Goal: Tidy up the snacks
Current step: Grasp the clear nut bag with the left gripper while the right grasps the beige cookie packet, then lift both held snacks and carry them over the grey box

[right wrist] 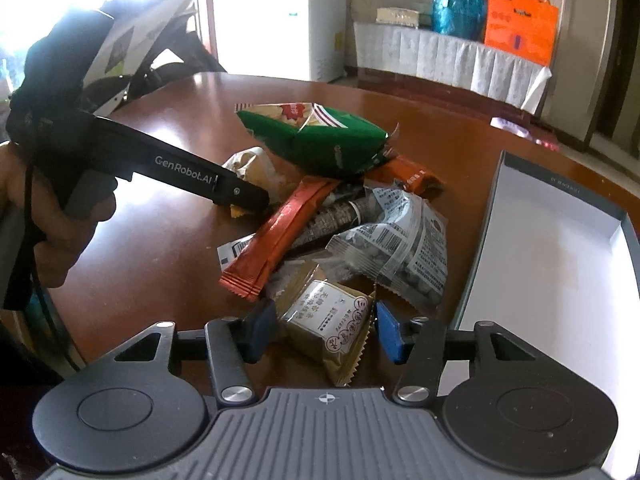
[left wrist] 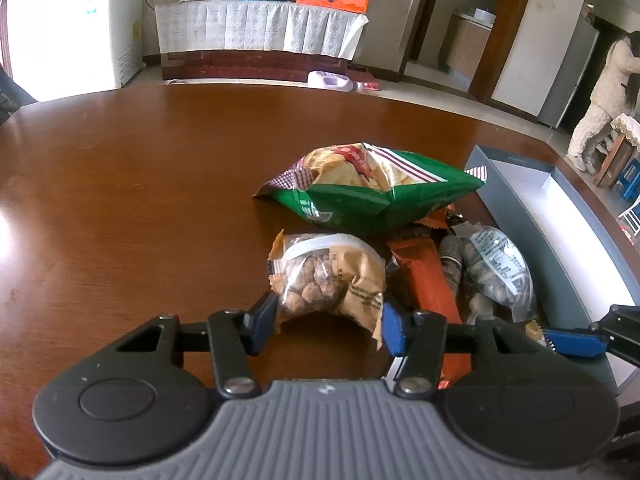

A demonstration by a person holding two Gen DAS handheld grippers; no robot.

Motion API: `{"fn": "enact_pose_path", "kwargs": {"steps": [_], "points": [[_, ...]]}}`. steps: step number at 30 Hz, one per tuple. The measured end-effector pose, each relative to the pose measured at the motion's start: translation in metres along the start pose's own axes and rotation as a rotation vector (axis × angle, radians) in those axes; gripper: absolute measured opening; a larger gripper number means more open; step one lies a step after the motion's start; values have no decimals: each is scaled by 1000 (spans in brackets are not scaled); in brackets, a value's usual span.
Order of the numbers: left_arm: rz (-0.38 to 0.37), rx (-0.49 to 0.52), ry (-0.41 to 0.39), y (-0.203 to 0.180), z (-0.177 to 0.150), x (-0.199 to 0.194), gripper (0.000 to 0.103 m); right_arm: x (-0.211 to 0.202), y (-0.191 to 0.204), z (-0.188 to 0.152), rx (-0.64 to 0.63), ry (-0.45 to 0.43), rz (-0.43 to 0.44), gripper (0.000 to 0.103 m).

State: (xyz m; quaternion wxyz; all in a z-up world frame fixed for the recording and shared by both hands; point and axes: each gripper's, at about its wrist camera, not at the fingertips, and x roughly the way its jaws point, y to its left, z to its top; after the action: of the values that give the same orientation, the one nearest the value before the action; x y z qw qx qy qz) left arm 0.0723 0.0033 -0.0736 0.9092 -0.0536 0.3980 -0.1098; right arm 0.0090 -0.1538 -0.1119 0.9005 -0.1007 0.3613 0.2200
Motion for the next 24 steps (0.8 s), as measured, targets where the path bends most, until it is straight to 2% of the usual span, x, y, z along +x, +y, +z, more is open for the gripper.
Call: {"fn": "enact_pose_path", "kwargs": {"steps": [5, 16, 24], "points": [[-6, 10, -9, 0, 0, -3, 47, -4, -2, 1, 18, -12, 16, 46], [2, 21, -85, -4, -1, -30, 47, -29, -17, 6, 88, -134, 21, 46], [-11, 43, -131, -12, -2, -46, 47, -37, -25, 3, 117, -170, 9, 46]]}}
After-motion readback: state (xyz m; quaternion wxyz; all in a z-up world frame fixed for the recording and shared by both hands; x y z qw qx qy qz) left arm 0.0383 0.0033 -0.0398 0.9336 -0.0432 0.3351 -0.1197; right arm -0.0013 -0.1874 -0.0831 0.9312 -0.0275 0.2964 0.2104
